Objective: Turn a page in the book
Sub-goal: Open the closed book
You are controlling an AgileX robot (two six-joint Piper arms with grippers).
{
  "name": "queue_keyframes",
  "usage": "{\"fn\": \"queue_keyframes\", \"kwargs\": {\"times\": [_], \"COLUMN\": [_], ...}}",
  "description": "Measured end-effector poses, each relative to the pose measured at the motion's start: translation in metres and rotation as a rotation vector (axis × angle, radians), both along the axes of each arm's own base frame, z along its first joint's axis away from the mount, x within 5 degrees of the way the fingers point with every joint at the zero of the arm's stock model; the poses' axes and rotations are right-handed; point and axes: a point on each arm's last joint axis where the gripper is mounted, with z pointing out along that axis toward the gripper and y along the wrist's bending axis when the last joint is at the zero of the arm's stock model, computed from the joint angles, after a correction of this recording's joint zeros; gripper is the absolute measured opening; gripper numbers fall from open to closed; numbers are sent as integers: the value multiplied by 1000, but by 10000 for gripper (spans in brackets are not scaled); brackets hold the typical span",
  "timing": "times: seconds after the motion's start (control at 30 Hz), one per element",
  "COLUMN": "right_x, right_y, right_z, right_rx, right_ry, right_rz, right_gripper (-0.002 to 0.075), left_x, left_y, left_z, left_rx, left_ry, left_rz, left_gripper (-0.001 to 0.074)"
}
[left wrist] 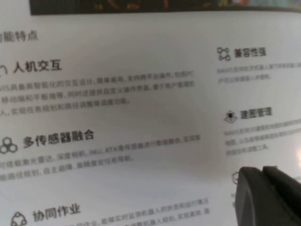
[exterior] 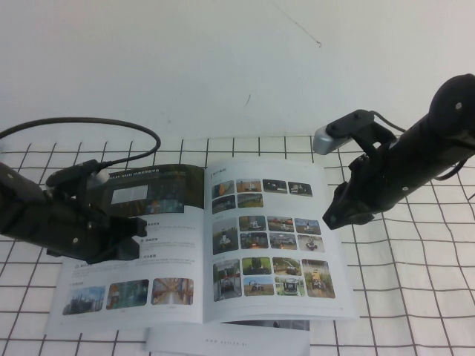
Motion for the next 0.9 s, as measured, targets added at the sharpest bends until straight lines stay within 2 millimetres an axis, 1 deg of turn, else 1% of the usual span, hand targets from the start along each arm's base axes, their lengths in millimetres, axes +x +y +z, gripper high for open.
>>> {"fn": "queue_keyframes", "kwargs": {"times": [0.13,0.23,0.33,0.6,0.9], "right_x": [4,6,9,12,14], "right_y": [2,3,5,10,8], "right_z": [-14,-26,-37,-59,-62], "right_rx": [-7,-6,6,39,24], "right_ry": [37,78,111,180,193], "right_rz": [-19,-41,-63,-117,-167], "right_gripper": [376,446,467,475,475], "left_x": [3,5,6,7,7], "left_y": [1,2,3,3,3], "left_z": [-13,-18,-23,-28,-28], "left_rx": [14,33,43,43,40], "left_ry": [17,19,26,42,42], "left_rz": [3,-5,-5,1,6], "left_gripper": [-2,-2,-2,-2,-3]}}
